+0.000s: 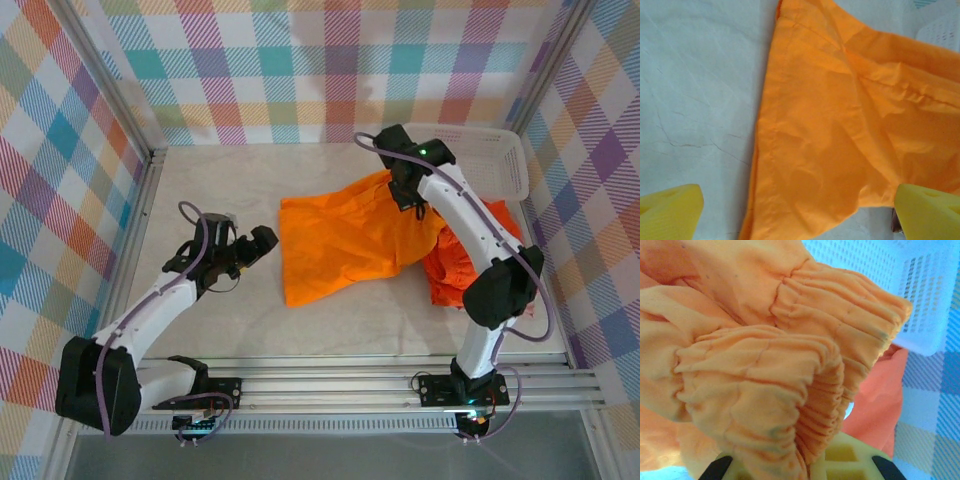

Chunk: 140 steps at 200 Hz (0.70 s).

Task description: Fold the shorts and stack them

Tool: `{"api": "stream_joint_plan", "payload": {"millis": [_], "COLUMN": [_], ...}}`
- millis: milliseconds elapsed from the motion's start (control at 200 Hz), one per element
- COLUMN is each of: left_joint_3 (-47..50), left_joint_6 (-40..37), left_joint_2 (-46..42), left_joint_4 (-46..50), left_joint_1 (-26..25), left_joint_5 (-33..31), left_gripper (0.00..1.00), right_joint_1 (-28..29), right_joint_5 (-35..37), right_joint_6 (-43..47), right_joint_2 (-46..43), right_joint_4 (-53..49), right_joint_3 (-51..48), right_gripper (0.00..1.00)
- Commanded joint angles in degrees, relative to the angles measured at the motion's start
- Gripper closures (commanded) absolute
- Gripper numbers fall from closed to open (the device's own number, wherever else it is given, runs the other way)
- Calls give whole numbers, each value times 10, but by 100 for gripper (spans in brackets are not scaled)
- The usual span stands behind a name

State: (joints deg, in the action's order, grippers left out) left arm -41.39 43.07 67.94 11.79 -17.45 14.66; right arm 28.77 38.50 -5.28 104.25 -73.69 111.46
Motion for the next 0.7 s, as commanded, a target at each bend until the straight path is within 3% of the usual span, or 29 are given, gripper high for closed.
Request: {"api": "stream_joint_plan", "payload": {"millis": [0,270,545,695], "left_joint_3": [-7,-29,-12,21], "left_joint_6": [24,44,54,66], "left_joint_2": [35,135,216,221], "left_joint_4": [-52,-93,-124,-141], "left_joint_1": [-22,-72,-110,-121], "left_joint_5": [21,5,-20,-33], "left_gripper": [9,51,65,67], "right_joint_1": [36,84,123,127], "right_joint_5": [36,26,-13,-48], "right_joint_6": [-18,-81,-111,-124], "right_joint_2": [46,145,212,233], "right_joint_4": [-65,-159,-197,-200], "right_joint_3": [55,186,268,288], "right_gripper": [100,100,100,100]}}
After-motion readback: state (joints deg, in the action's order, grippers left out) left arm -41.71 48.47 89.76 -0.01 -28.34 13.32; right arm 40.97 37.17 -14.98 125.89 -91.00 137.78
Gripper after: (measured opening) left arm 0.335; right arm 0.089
